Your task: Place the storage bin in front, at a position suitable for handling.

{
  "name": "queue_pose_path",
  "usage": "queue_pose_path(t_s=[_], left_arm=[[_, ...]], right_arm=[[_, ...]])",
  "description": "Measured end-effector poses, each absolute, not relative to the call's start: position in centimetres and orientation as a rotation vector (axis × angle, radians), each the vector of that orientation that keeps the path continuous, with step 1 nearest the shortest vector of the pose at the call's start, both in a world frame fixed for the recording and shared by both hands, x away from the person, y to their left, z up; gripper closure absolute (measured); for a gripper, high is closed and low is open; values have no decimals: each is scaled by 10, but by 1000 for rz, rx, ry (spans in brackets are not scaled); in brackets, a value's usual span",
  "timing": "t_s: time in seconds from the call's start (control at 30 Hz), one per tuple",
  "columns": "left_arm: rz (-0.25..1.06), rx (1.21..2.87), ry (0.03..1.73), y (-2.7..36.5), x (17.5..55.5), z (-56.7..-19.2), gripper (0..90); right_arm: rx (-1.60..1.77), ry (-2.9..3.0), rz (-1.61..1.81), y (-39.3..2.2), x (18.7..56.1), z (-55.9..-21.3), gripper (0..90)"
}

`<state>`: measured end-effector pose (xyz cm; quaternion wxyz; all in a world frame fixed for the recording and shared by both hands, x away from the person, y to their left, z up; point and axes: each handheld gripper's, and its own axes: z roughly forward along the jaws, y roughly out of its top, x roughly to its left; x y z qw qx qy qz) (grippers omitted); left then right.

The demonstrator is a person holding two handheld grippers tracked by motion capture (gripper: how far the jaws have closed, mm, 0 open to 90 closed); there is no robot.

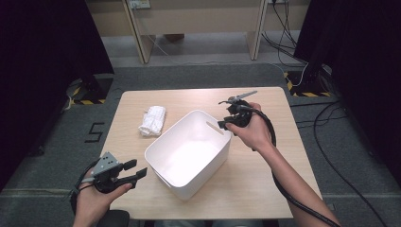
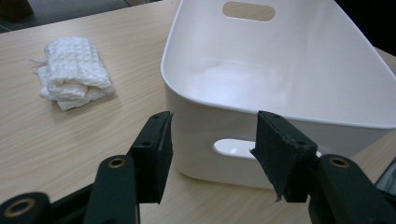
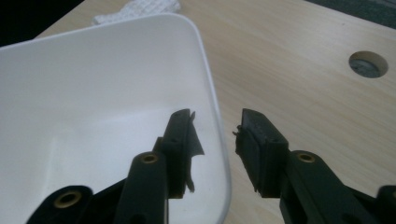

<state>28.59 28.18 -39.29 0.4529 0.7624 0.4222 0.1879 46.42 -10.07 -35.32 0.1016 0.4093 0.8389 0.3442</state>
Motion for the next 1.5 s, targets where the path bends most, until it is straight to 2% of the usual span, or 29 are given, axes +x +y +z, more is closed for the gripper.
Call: queue_pose_path(t_s=[0.33, 0.7, 1.07, 1.17, 1.23, 1.33, 1.4, 1.5], left_arm=[[432, 1868, 1038, 274, 298, -392, 456], [454, 1850, 1034, 268, 313, -384, 452], [429, 1848, 1033, 235, 357, -374, 446], [433, 1840, 1049, 229, 368, -370, 445], [425, 1840, 1068, 225, 374, -369, 445], [409, 1849, 1095, 220, 382, -370, 445], [404, 1844, 1119, 218, 387, -369, 448], [417, 1867, 1155, 214, 394, -371, 474]], right_arm=[[1168, 2511, 835, -93, 470, -362, 865], [1406, 2363, 756, -107, 470, -359, 879], [1615, 2187, 635, -123, 469, -356, 875], [1647, 2162, 615, -125, 467, -356, 850], [1632, 2159, 657, -128, 467, -354, 777], [1622, 2166, 695, -131, 467, -350, 758], [1610, 2178, 684, -132, 468, -351, 769], [1626, 2194, 676, -132, 468, -352, 845]])
